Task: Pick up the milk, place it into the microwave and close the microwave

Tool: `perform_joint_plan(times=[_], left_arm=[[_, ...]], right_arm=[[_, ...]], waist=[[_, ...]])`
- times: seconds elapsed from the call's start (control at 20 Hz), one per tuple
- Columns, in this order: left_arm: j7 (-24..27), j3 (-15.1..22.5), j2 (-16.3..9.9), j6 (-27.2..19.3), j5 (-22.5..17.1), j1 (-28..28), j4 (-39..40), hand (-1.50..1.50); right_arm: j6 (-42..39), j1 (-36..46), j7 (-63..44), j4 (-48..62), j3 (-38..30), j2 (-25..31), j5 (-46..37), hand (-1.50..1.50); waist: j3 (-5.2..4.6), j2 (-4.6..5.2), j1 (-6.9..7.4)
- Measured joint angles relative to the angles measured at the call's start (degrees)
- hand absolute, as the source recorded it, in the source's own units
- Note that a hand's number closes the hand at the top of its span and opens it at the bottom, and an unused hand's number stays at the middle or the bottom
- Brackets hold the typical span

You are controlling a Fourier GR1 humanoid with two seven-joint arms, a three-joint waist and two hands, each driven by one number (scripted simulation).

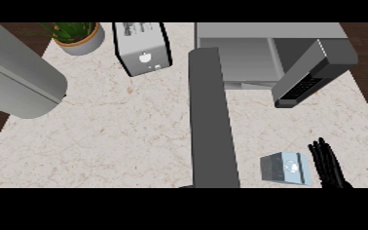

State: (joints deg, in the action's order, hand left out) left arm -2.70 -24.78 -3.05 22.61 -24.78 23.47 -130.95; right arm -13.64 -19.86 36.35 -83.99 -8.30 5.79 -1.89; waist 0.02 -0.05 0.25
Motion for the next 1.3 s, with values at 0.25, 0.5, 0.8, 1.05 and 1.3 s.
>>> perform_joint_plan(times=[0.25, 0.5, 0.8, 1.05, 1.3], left_arm=[[-0.33, -1.19, 0.06, 1.33, -0.60, -0.90, 1.07, -1.50], [-1.04, -3.92, -0.49, 2.69, -3.22, -1.13, 1.38, -1.50], [-2.07, -4.84, 1.04, 4.32, -3.46, -0.58, 0.11, -1.50], [-3.54, -6.10, 0.89, 4.77, -4.37, -1.42, 0.15, -1.50], [-2.81, -5.80, 1.50, 5.34, -3.37, -1.52, 0.66, -1.50]], right_arm=[[1.47, 3.75, 4.20, 7.93, -0.39, -0.22, -2.36, -1.50], [3.67, 8.39, 10.52, 18.52, -1.66, 0.32, -4.65, -1.50], [5.24, 16.15, 15.03, 30.25, -2.95, 1.50, -5.86, 1.50], [4.67, 20.75, 18.72, 37.66, -2.77, 2.35, -6.48, 1.50], [7.01, 22.25, 22.36, 39.38, -2.09, 2.44, -8.20, 1.50]], waist=[[0.00, 0.02, -0.03], [0.00, 0.02, 0.07], [0.01, 0.04, 0.14], [0.00, 0.04, 0.15], [-0.12, -0.04, 0.10]])
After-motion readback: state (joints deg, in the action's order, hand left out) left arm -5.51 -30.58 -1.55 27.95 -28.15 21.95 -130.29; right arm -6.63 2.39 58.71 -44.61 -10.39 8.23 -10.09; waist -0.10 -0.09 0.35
